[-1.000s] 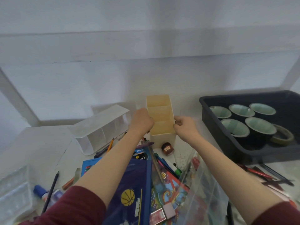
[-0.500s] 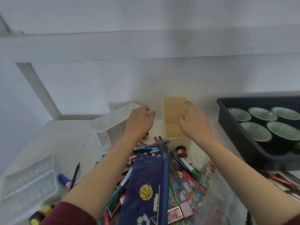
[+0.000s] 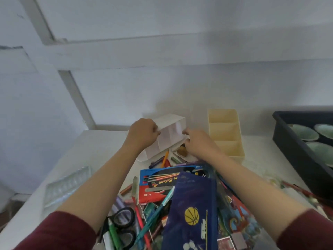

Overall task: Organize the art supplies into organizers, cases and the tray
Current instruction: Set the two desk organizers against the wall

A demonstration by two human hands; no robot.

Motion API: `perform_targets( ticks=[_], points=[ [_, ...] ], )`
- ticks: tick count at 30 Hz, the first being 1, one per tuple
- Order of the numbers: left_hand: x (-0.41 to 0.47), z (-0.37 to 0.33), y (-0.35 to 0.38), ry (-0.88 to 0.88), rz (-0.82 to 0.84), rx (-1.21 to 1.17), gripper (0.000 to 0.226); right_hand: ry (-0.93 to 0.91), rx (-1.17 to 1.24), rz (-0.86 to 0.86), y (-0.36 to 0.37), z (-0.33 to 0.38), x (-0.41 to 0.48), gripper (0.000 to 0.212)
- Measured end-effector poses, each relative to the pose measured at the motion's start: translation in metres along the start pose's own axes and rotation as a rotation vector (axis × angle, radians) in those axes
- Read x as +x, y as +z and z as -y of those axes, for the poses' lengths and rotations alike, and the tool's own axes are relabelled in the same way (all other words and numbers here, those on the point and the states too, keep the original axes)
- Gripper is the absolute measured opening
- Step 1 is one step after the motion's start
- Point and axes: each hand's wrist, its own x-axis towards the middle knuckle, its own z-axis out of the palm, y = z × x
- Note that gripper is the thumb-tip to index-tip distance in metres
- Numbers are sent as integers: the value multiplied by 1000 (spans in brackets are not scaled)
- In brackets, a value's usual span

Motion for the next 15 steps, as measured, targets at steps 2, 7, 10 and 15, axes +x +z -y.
perform_targets(
  ticks=[2, 7, 10, 15],
  points=[
    [1, 3, 1, 6, -36, -5, 32, 11, -80, 86, 4, 0, 1, 52],
    [4, 9, -1, 21, -104, -6, 37, 5, -197, 164, 9, 3, -3, 38],
    [6, 14, -2, 19, -136, 15, 42, -6, -257, 143, 2, 6, -4, 29],
    [5, 15, -3, 31, -128, 92, 37, -20, -279, 86, -4, 8, -5, 26]
  ],
)
